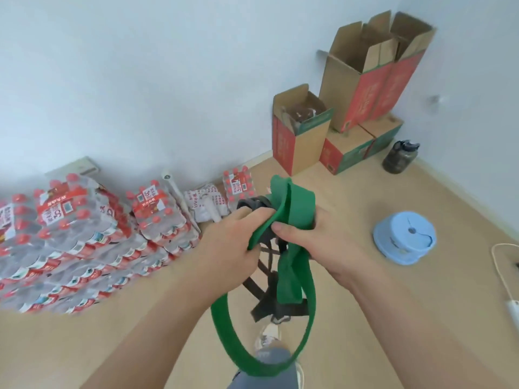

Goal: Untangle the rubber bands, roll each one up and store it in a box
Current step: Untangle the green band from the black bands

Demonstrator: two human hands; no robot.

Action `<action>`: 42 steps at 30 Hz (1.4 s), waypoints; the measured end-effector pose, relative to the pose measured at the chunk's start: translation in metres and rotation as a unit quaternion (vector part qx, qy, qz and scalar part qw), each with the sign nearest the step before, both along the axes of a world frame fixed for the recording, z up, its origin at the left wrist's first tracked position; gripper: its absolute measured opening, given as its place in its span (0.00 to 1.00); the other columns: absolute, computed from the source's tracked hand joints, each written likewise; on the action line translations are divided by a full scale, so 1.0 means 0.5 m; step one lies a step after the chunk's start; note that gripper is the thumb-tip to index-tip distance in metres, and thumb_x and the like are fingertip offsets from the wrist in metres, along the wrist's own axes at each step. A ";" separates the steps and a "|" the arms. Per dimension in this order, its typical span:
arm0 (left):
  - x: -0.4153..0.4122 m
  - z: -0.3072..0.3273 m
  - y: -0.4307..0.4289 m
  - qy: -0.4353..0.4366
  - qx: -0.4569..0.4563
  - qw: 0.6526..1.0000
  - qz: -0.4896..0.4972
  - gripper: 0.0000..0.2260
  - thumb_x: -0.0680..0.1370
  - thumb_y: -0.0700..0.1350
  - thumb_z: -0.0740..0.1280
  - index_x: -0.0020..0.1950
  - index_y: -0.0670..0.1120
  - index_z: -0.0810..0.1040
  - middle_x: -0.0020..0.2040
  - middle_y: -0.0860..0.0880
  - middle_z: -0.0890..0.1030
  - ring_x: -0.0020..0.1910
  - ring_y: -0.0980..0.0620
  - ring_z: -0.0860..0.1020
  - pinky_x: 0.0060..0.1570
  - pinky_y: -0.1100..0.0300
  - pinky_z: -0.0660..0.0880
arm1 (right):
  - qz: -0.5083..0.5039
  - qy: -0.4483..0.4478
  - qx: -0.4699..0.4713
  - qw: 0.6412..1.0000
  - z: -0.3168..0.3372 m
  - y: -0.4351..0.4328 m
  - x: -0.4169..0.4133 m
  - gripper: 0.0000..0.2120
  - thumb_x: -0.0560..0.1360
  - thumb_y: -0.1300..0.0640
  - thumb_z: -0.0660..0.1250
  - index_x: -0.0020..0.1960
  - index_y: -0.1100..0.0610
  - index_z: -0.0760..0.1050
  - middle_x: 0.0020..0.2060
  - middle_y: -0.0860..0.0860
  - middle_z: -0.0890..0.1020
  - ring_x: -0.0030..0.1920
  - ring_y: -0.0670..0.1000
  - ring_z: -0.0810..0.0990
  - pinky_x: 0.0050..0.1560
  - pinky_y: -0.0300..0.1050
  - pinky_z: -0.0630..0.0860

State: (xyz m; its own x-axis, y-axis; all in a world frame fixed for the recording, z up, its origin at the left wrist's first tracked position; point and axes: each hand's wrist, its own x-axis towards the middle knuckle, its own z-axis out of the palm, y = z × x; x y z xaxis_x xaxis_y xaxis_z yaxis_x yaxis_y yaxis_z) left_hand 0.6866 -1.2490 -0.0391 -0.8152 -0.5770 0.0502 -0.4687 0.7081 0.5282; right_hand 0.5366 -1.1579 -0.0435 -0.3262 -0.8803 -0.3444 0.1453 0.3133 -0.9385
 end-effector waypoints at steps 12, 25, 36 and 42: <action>-0.323 -0.049 -0.051 0.041 0.210 0.961 0.177 0.30 0.67 0.44 0.70 0.65 0.59 0.63 0.45 0.70 0.74 0.44 0.55 0.80 0.43 0.53 0.77 | 0.249 0.216 0.041 0.943 -0.019 -0.195 -0.373 0.07 0.71 0.53 0.74 0.44 0.44 0.78 0.36 0.40 0.83 0.38 0.39 0.81 0.40 0.36 0.75; -0.520 -0.024 -0.039 0.136 0.171 0.785 0.579 0.13 0.68 0.35 0.68 0.41 0.54 0.77 0.32 0.61 0.79 0.30 0.63 0.76 0.30 0.71 0.69 | 0.496 0.122 0.054 0.858 -0.022 -0.385 -0.592 0.03 0.73 0.60 0.72 0.41 0.55 0.80 0.34 0.52 0.84 0.34 0.50 0.81 0.45 0.52 0.81; -0.531 0.024 0.101 0.103 0.050 0.694 0.710 0.21 0.65 0.35 0.68 0.54 0.55 0.74 0.41 0.61 0.77 0.39 0.62 0.74 0.37 0.76 0.68 | 0.641 -0.047 -0.007 0.766 0.088 -0.412 -0.526 0.06 0.77 0.64 0.62 0.49 0.64 0.77 0.36 0.56 0.82 0.33 0.52 0.78 0.29 0.42 0.73; -0.518 -0.134 0.200 0.234 0.083 0.597 0.763 0.26 0.66 0.37 0.69 0.60 0.56 0.72 0.43 0.61 0.78 0.38 0.63 0.76 0.39 0.66 0.72 | 0.712 0.156 -0.084 0.680 -0.028 -0.350 -0.464 0.07 0.72 0.67 0.70 0.49 0.61 0.80 0.39 0.54 0.86 0.38 0.53 0.85 0.38 0.46 0.80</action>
